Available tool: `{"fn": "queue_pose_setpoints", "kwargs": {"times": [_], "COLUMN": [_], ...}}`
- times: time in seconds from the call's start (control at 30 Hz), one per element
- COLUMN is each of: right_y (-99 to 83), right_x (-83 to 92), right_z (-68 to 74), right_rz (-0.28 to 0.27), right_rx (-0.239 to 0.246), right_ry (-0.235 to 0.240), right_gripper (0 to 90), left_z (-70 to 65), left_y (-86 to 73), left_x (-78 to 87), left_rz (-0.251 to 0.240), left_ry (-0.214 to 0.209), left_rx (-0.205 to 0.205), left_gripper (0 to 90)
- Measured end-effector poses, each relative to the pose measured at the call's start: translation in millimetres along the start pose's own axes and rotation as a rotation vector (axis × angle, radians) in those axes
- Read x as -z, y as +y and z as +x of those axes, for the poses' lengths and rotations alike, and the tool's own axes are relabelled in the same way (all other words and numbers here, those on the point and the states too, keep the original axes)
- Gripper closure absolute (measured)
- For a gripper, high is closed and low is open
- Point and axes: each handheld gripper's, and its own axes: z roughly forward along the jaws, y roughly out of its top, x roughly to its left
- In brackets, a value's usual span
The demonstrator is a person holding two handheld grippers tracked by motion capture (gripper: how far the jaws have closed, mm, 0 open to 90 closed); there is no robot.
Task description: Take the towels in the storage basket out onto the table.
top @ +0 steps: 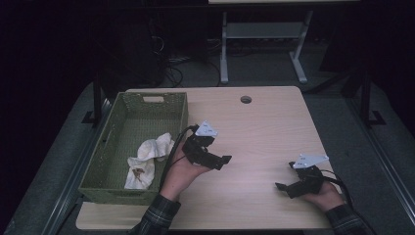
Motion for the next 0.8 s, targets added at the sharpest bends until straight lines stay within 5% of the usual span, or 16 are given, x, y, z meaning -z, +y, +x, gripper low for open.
{"fn": "queue_pose_setpoints", "kwargs": {"times": [0.8], "right_y": [0.0], "right_x": [0.1], "right_z": [0.0], "right_rz": [0.001], "right_rx": [0.001], "right_ry": [-0.002], "right_gripper": [2.2], "left_z": [32.1], "left_y": [-6.8], "left_x": [41.5], "left_rz": [-0.042], "left_ry": [0.047], "left_rx": [0.049], "left_gripper": [13.8]}}
